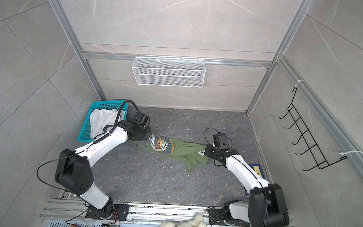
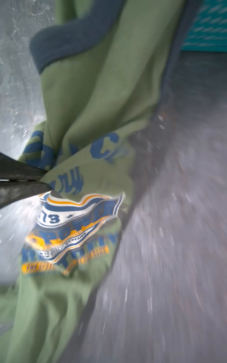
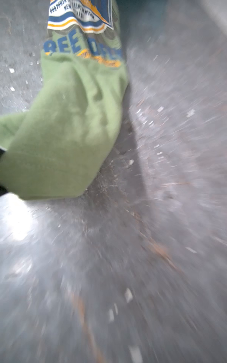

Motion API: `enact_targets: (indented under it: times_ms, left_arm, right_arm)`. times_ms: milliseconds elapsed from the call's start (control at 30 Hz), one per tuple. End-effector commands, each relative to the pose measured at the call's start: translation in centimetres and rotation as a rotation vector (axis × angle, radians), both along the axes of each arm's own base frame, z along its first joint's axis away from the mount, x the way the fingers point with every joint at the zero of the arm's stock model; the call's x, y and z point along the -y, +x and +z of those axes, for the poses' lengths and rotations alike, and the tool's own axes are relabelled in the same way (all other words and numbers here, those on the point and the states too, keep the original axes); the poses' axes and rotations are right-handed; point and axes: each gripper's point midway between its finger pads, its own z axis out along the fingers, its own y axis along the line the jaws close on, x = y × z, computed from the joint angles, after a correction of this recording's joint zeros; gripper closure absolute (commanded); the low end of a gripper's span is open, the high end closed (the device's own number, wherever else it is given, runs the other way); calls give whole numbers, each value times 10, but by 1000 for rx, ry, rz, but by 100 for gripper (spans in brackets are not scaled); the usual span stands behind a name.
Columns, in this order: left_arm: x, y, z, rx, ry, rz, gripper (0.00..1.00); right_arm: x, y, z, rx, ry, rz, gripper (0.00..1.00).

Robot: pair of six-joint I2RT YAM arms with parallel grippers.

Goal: Fold and stack tank tops
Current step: Smooth out the tank top at the center of the table.

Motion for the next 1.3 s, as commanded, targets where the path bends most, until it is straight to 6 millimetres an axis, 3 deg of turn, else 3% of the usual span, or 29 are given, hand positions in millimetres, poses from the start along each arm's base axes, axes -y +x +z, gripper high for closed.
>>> enact_targets:
  times_ms: [0,100,267,400,567,733,800,833,867,933,967,1067,1133,1267]
  left_arm:
    - [2,-41,75,113,-14,-8,100]
    - [3,-68,104,170,-67,-20,100]
    - [12,-101,132,212,-155,-75,100]
    - [14,-105,128,198,-156,-90,100]
    - [12,-81,88,124,-35,-61,100]
    - [13,-22,28,-7,27,-31,99]
    - [21,5,-1,-64,52,-41,74]
    - [26,19,-15,-95,61,-51,56]
    - [29,32,-27,-120,79,-59,48]
    - [27,51,-44,-166,127,-43,39]
    - [24,56,-47,-182,149,-31,36]
    - [14,49,-36,-156,212,2,29]
    - [18,24,-18,-92,224,-5,25]
    - [44,-41,-25,-82,220,-113,27]
  right_arm:
    - [33,-29,49,75,-131,-60,100]
    - [42,-52,86,141,-128,-81,100]
    - [66,-85,141,269,-149,-154,100]
    - [71,-93,161,322,-149,-170,100]
    - [62,-71,138,235,-168,-144,100]
    - [52,-24,102,128,-202,-141,100]
    - [46,-2,83,75,-216,-137,100]
    - [42,12,71,54,-223,-126,89]
    - [42,24,58,20,-238,-124,75]
    - [44,45,38,-38,-267,-132,51]
    - [46,52,32,-67,-278,-139,45]
    - [56,55,27,-101,-294,-164,35]
    - [56,43,33,-67,-268,-162,30]
    - [57,12,23,-70,-233,-151,28]
